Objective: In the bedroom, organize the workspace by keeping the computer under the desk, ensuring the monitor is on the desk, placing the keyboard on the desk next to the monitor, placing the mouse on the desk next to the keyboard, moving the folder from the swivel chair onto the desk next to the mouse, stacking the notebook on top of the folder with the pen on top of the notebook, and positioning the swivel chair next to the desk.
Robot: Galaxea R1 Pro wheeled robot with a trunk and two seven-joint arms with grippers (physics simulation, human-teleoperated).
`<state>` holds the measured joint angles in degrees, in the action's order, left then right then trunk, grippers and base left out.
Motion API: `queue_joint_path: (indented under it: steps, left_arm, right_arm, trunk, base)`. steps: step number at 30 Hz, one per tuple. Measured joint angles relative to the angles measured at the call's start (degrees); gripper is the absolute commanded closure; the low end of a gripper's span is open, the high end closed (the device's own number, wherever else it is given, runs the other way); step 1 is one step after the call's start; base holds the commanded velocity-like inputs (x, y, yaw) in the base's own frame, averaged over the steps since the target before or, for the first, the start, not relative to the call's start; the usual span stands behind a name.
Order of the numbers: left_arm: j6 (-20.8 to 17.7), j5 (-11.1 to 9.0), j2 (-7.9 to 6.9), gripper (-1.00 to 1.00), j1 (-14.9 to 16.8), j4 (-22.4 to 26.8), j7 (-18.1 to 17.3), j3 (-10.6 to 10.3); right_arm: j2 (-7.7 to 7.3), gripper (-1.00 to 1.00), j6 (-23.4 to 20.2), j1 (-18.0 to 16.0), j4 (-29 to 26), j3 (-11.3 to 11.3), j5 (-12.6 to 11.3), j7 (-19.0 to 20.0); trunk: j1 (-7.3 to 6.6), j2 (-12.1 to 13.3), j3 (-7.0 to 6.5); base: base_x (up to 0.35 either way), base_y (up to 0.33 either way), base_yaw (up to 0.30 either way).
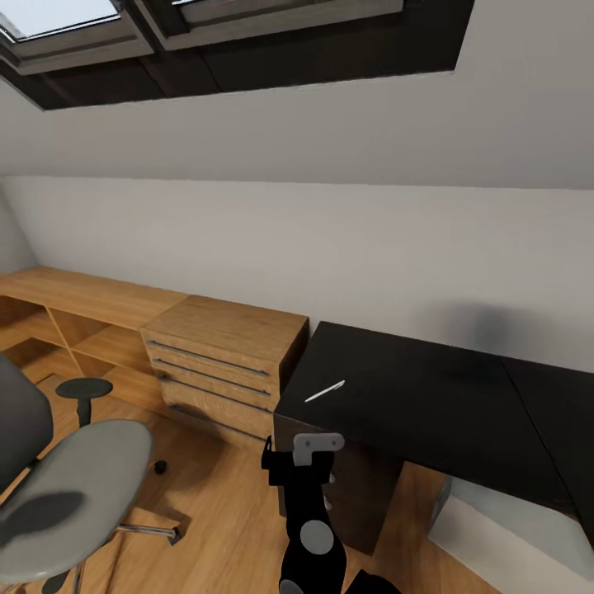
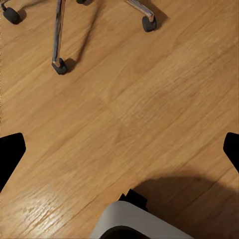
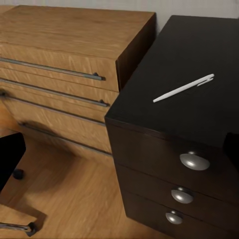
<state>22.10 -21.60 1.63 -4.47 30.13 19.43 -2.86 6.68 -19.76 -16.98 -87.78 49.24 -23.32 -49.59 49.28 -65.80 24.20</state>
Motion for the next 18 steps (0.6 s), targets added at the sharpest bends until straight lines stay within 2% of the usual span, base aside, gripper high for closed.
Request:
queue_joint_path:
  steps: [7, 13, 16, 18]
  left_arm:
    - [0.0, 0.0, -0.01, -1.0, 0.01, 0.0, 0.0, 0.0]
    - [0.29, 0.13, 0.05, -1.0, 0.01, 0.22, -0.08, -0.08]
    - [3.18, 0.15, 0.0, -1.0, 0.0, 1.52, -0.48, -0.18]
    - [4.42, 0.16, -0.09, -1.0, -0.02, 2.78, -0.56, -0.21]
  right_arm:
    - [0.01, -1.0, 0.45, 0.0, -0.14, 0.06, -0.06, -0.03]
    - [0.07, -1.0, 2.57, 0.0, 0.2, -0.07, -0.09, -0.02]
    - [0.45, -1.0, 2.84, 0.0, 2.93, -0.23, -0.08, 0.04]
    - [1.27, -1.0, 3.05, -0.03, 5.42, -0.74, -0.05, 0.09]
  trunk:
    - [-1.54, 2.81, -1.26]
    - [-2.86, 5.22, -2.34]
    - [-3.52, 6.42, -2.88]
    - [-3.96, 7.22, -3.24]
  base:
    - [0.0, 0.0, 0.0]
    - [0.0, 0.0, 0.0]
    - [0.0, 0.0, 0.0]
    - [0.0, 0.0, 0.0]
